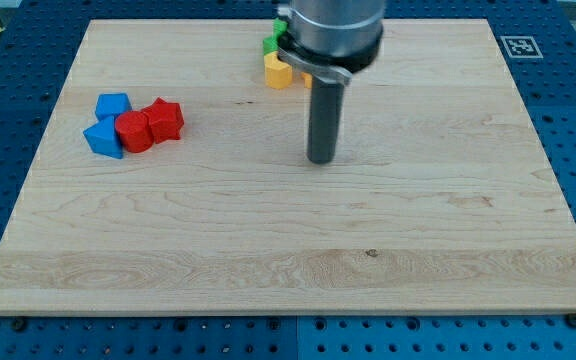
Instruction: Push the yellow hexagon into the yellow heart
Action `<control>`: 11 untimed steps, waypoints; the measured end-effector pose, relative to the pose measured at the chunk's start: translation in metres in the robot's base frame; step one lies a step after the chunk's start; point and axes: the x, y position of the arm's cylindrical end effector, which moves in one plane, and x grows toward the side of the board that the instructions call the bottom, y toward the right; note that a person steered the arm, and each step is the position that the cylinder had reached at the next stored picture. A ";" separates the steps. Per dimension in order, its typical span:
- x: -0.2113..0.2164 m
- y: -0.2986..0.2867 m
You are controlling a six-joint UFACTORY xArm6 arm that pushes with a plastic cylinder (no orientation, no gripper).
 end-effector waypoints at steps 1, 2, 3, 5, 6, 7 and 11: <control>-0.036 -0.020; -0.073 -0.045; -0.087 -0.053; -0.108 -0.078; -0.119 -0.078; -0.146 -0.078; -0.140 0.018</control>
